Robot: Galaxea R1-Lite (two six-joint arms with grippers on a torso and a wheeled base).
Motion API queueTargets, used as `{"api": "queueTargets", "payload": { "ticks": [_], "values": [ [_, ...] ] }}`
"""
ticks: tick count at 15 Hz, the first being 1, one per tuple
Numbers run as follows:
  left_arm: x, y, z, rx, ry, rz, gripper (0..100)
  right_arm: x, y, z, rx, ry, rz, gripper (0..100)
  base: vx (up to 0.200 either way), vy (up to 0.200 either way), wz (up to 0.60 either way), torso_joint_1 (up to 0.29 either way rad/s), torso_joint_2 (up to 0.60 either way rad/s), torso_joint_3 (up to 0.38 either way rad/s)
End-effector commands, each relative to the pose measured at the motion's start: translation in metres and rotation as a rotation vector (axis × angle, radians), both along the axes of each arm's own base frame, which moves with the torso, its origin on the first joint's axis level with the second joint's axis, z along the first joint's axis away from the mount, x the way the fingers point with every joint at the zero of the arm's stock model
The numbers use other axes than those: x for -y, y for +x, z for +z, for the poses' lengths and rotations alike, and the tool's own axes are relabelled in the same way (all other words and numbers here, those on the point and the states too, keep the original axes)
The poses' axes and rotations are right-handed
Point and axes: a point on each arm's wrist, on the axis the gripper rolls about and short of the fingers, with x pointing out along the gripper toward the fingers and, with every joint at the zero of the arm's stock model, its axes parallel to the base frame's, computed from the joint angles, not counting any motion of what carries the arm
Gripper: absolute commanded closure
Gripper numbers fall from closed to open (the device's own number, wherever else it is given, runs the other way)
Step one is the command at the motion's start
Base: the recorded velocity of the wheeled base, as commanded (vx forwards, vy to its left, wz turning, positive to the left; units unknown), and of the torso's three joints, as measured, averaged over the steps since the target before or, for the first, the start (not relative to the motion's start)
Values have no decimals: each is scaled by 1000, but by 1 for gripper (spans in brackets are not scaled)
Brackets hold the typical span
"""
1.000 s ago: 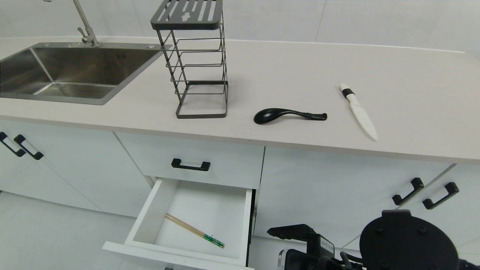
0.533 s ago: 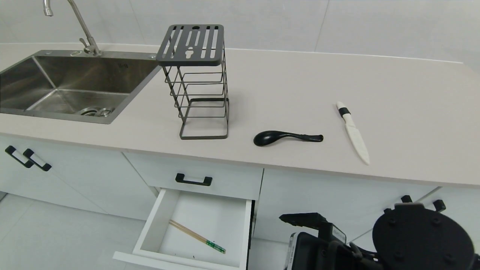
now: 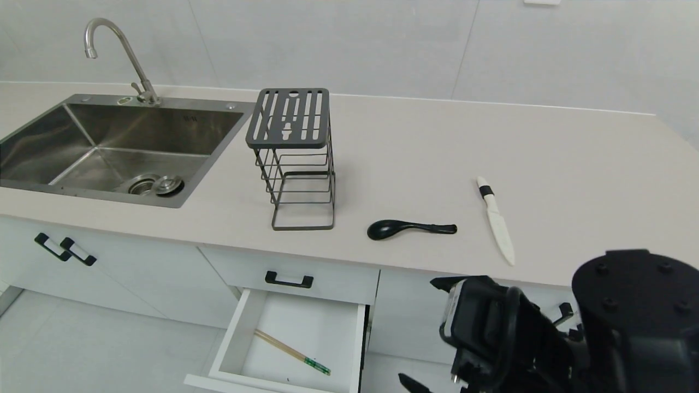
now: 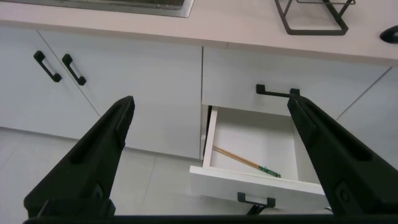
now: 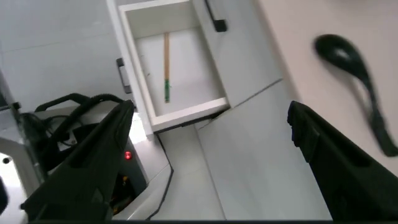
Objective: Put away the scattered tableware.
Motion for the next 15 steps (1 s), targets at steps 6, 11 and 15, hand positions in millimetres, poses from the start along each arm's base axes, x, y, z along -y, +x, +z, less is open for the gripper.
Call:
{"api": "queueTargets", "payload": {
  "ticks": [6, 11, 15],
  "values": [
    [0, 0, 0, -1, 0, 1, 0, -18, 82, 10, -12, -6, -133, 0, 0, 0, 0, 189, -368, -174],
    [0, 0, 0, -1, 0, 1, 0, -16, 110, -7, -71, -18, -134, 0, 0, 0, 0, 0, 0, 0],
    [0, 0, 0, -1, 0, 1, 0, -6, 109, -15, -90, -33, -152, 0, 0, 0, 0, 0, 0, 0]
  ]
}}
